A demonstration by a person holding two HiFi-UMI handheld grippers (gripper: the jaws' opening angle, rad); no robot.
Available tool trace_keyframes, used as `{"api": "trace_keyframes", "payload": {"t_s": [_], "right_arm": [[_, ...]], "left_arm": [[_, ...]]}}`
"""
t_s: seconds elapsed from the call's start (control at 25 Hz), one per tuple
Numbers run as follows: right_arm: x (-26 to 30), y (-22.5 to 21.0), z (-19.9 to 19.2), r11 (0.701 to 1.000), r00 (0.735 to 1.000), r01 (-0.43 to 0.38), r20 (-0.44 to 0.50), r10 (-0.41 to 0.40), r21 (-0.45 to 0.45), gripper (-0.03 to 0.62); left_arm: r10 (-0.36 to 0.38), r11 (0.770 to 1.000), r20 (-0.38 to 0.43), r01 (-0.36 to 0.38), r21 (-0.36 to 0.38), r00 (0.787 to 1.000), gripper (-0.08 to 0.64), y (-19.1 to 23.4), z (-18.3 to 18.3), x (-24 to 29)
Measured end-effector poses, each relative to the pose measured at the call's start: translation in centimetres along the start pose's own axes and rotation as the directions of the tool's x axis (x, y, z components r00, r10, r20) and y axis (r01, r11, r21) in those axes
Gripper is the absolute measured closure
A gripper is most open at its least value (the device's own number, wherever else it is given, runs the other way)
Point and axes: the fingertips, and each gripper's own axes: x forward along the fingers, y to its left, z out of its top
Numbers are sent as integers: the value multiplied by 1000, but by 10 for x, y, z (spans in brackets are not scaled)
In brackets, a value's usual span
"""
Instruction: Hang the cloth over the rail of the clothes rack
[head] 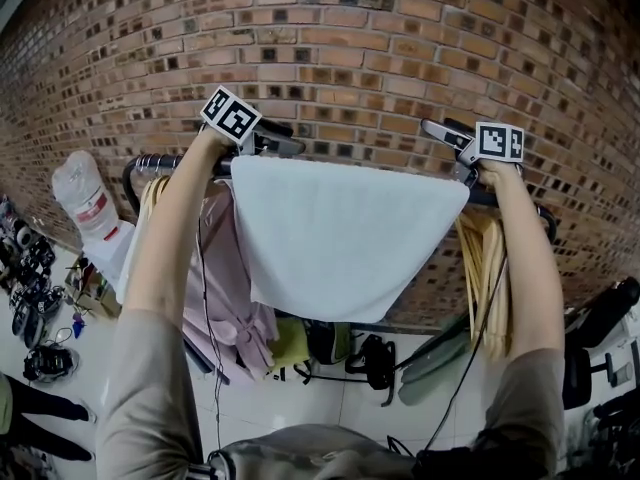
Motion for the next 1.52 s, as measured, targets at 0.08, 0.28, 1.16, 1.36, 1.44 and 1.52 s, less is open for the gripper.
{"api": "trace_keyframes", "payload": {"t_s": [0.08,0.28,1.16,1.36,1.44,1.52], "right_arm": [[1,-1,-4,1000,1000,8,-21,-9,-11,117],[2,0,-2,1000,1000,4,-6,-4,-15,117],[-5,-2,12,996,999,34,44,-30,-77,120],[-15,-15,22,993,991,97,97,-91,-67,120],[-18,-20,20,991,989,119,92,-113,-58,120],[-19,-20,26,992,987,114,119,-107,-55,121]], "left_arm": [[2,1000,20,-2,-1,1000,218,1,3,-2],[42,999,123,-42,-3,992,218,7,20,-12],[-40,998,92,36,43,995,306,-14,17,-11],[-83,996,79,79,45,993,554,-22,15,-10],[-95,995,68,92,42,993,554,-24,13,-9],[-96,995,68,94,38,993,554,-24,13,-9]]}}
